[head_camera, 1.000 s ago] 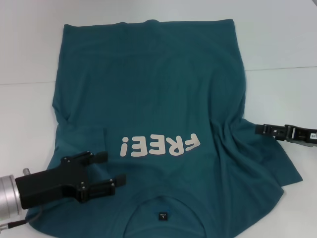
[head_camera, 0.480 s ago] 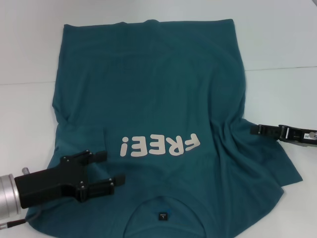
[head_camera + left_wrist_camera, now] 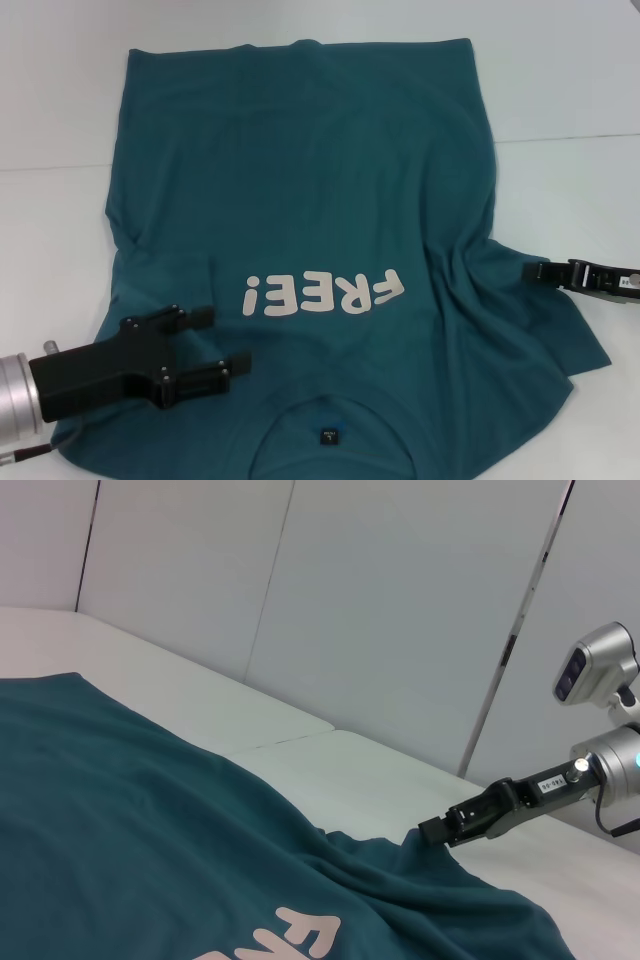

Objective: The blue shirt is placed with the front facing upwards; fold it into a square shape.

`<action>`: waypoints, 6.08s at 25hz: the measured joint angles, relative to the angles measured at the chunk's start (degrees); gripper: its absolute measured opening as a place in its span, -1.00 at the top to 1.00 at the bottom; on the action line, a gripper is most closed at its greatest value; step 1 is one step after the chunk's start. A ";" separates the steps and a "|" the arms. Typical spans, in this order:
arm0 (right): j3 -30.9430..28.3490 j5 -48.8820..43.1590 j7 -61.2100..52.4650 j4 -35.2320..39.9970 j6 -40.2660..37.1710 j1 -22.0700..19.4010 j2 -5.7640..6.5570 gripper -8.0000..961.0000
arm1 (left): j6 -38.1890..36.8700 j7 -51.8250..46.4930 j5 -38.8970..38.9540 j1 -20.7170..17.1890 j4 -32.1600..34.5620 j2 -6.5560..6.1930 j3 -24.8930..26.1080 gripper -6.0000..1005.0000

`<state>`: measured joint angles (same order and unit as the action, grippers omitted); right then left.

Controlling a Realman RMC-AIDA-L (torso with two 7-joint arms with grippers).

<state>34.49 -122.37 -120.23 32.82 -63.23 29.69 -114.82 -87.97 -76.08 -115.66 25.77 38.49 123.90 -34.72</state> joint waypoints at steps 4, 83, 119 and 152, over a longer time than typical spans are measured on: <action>-0.27 0.16 0.34 0.21 -0.16 -0.19 -0.13 0.30 | 0.00 -0.02 0.00 -0.08 -0.02 0.02 0.00 -0.75; -4.78 3.61 4.40 4.36 -7.40 -1.46 5.36 0.98 | 0.97 -1.48 0.54 0.95 -5.49 0.20 0.42 -0.75; 4.72 0.06 -1.58 3.74 -10.18 7.69 2.07 0.38 | 3.00 -1.62 0.47 1.89 -6.59 0.13 0.08 -0.75; -6.83 0.15 -6.25 3.48 -11.60 -7.88 1.87 -0.69 | 2.96 -3.05 -0.10 2.19 -6.36 -0.07 -1.46 -0.75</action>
<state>27.66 -122.22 -126.48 36.30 -74.84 21.81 -112.95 -85.01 -79.12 -115.76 27.96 32.13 123.84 -36.18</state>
